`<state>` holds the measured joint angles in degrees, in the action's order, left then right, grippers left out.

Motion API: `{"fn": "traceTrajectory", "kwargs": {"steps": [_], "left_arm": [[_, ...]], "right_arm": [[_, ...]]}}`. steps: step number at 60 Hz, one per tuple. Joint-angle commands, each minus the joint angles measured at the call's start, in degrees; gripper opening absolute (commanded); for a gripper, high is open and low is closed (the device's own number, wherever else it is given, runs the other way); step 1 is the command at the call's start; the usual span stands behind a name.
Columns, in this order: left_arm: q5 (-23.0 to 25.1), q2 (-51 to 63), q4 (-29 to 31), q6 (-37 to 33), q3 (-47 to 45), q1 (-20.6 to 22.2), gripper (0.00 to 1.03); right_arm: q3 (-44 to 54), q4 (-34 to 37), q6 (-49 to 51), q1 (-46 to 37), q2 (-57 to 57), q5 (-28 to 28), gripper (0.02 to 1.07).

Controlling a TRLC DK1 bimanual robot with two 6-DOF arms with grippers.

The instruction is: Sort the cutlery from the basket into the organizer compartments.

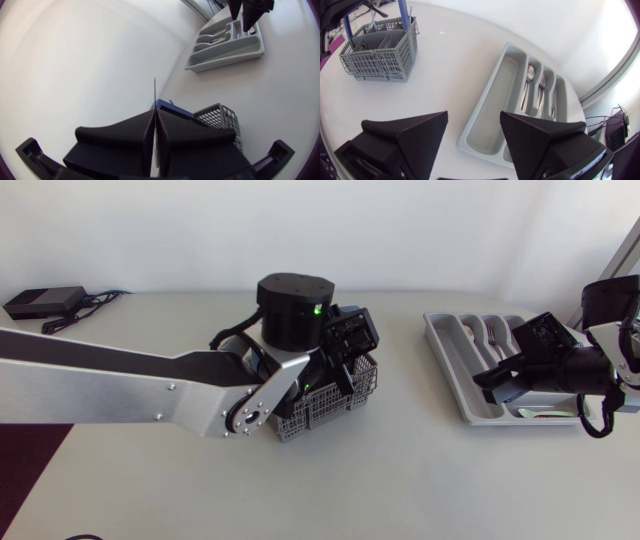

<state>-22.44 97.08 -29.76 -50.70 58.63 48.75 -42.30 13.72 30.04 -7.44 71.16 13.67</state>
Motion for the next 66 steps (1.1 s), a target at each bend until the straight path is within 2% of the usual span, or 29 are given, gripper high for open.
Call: {"fn": "traceTrajectory", "kwargs": {"steps": [1, 8, 17, 25, 34, 39, 42, 53, 66], "left_arm": [[-0.8, -4.2, 0.0, -2.1, -1.3, 1.3, 0.03], [-1.5, -8.2, 3.0, -0.4, -1.2, 3.2, 0.03], [-1.5, -13.2, 9.1, 5.9, -0.9, 5.6, 0.03], [1.9, -16.1, 17.3, 14.0, 0.6, 5.7, 0.03], [11.1, -18.6, 27.0, 24.6, 3.2, 3.7, 0.03], [14.8, -19.3, 29.9, 27.3, 4.4, 2.9, 0.03], [19.0, -19.7, 32.9, 29.7, 5.8, 1.8, 0.03], [31.5, -20.3, 38.9, 36.1, 10.2, -3.1, 0.03], [42.0, -20.8, 43.1, 39.8, 13.1, -5.9, 0.03]], "right_arm": [[2.1, 1.2, 0.2, 1.3, -2.0, -0.1, 0.78], [2.7, 2.2, 0.1, 2.9, -4.9, 0.0, 0.78], [4.2, 3.4, -0.3, 6.5, -10.0, 0.3, 0.78], [4.9, 5.0, -1.0, 9.8, -13.9, 0.6, 0.81], [4.9, 9.0, -1.3, 14.1, -18.2, 5.7, 0.82], [4.6, 11.3, -1.3, 15.7, -19.6, 10.0, 0.82], [4.3, 12.6, -1.2, 17.1, -20.1, 12.4, 0.83], [3.5, 14.9, -1.2, 21.6, -19.7, 20.7, 0.83], [1.6, 15.8, -2.5, 26.9, -18.3, 26.8, 0.84]]}}
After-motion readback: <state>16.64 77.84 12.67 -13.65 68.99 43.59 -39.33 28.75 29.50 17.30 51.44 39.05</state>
